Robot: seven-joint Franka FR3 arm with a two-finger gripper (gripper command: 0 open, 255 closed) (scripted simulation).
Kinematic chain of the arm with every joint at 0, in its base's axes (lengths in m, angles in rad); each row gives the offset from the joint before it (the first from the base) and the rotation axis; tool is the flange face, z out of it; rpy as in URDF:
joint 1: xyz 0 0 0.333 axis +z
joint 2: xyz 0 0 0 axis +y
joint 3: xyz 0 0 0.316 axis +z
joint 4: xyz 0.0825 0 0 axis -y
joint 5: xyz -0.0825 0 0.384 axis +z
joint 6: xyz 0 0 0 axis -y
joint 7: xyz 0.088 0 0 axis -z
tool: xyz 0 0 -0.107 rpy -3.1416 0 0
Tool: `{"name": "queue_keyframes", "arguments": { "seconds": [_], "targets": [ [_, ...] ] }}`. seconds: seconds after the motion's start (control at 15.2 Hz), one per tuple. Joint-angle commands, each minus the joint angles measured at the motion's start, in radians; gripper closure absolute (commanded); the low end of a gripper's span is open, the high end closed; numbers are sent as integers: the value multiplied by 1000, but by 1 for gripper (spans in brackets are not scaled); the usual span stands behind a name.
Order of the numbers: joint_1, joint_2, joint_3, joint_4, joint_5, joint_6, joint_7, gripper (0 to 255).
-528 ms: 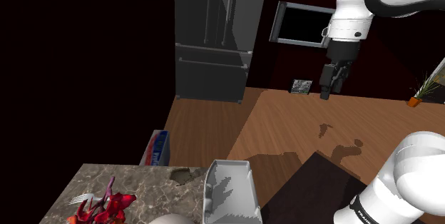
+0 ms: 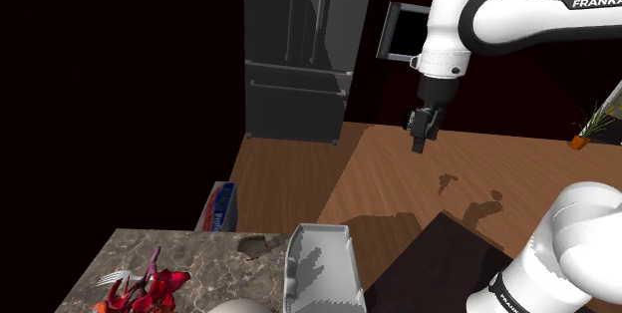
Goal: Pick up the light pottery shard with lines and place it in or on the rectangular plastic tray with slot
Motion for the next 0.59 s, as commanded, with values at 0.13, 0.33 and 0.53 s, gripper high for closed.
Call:
{"name": "queue_keyframes", "arguments": {
  "seconds": [0.13, 0.33, 0.53],
  "targets": [
    [43, 106, 29, 0, 8, 125, -38, 0],
    [73, 196, 53, 10, 12, 216, -64, 0],
    [101, 289, 78, 29, 11, 302, -88, 0]
  ]
}}
